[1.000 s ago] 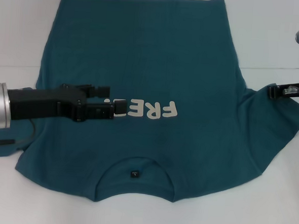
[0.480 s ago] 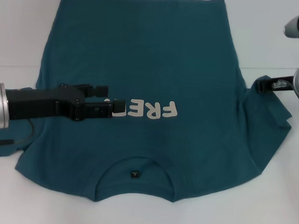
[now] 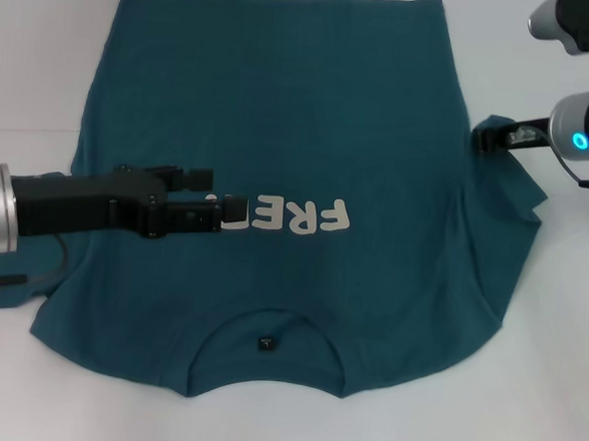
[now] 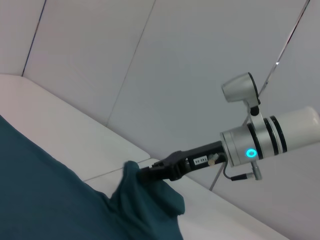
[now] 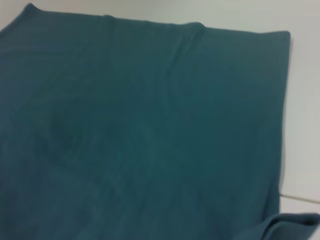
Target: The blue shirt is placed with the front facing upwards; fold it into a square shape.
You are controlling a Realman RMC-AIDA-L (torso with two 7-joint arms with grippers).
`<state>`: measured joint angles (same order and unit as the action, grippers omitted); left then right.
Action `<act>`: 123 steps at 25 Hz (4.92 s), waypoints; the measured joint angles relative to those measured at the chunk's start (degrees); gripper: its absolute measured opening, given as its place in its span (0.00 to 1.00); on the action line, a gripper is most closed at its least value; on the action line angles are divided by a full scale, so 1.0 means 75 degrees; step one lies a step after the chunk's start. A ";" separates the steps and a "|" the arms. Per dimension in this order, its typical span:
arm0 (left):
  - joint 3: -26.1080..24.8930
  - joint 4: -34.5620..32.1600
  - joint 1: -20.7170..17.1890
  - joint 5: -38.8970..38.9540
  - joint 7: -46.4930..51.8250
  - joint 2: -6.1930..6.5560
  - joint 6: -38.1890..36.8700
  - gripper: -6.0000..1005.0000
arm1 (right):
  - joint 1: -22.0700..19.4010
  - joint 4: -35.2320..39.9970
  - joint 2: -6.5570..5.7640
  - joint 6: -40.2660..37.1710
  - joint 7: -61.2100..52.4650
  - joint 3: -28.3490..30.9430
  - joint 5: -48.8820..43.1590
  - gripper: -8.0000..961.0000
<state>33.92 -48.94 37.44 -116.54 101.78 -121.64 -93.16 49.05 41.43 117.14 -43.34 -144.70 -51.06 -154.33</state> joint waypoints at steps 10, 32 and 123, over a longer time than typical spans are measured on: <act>-0.0007 -0.0023 -0.0035 0.0000 0.0138 0.0000 -0.0019 0.87 | 0.0158 0.0007 0.0053 -0.0063 -0.0028 -0.0001 -0.0005 0.05; -0.0011 -0.0034 -0.0035 0.0006 0.0172 -0.0023 -0.0071 0.87 | -0.0886 -0.0069 -0.0090 0.0138 -0.0687 0.0082 -0.1194 0.05; -0.0011 0.0010 -0.0118 0.0214 0.0129 -0.0117 -0.0051 0.87 | -0.1194 0.1145 -0.0280 -0.2991 -0.1041 0.0409 -0.1818 0.98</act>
<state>33.84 -48.86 36.56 -114.94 102.75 -122.52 -93.55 40.09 50.02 115.05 -65.77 -152.50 -47.99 -167.96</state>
